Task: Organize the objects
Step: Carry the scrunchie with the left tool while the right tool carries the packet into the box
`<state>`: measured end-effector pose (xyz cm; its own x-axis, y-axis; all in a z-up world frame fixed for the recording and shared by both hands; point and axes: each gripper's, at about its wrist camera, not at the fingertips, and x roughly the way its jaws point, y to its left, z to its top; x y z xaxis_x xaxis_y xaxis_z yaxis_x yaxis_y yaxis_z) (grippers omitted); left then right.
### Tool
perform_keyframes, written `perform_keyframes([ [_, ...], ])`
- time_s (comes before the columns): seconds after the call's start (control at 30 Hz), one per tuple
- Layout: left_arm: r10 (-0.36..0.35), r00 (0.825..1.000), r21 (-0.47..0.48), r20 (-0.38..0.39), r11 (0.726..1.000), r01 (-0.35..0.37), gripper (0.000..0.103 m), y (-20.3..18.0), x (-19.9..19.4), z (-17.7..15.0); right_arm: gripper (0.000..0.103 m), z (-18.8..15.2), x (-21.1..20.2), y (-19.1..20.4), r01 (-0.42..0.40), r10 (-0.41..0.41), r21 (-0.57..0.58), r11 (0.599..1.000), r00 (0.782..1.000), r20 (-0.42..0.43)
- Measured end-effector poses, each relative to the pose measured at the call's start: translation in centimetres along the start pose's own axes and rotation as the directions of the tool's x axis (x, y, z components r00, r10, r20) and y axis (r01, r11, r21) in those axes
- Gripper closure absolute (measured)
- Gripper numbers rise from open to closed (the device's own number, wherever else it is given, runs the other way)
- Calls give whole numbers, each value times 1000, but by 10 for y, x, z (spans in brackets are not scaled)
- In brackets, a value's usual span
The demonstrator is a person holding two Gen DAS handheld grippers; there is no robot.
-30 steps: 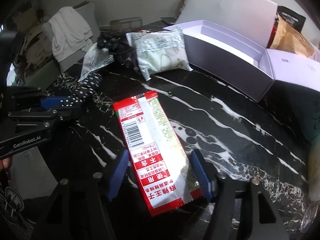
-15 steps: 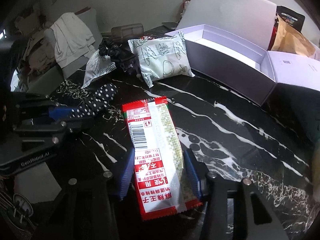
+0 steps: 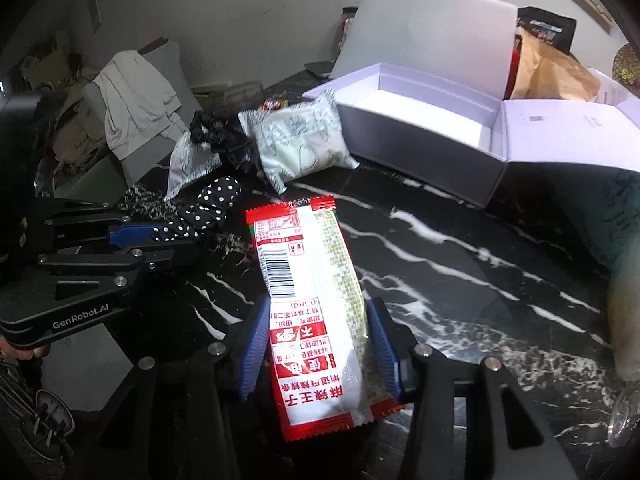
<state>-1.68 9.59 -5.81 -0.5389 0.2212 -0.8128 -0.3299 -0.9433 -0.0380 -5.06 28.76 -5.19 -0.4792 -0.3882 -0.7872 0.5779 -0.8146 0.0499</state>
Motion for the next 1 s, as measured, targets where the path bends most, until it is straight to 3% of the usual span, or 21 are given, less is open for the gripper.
perform_keyframes([
  [0.3, -3, 999, 16, 44, 1000, 2, 87, -14, -17, 32, 54, 22, -29, -11, 18, -18, -9, 1000, 998, 61],
  [0.43, 27, 998, 34, 61, 999, -29, 87, -21, -23, 49, 54, 33, -40, -15, 20, -18, -25, 999, 996, 83],
  [1.0, 43, 989, 105, 140, 993, -58, 87, -37, -45, 137, 54, 94, -69, -35, 71, -56, -89, 994, 986, 158],
])
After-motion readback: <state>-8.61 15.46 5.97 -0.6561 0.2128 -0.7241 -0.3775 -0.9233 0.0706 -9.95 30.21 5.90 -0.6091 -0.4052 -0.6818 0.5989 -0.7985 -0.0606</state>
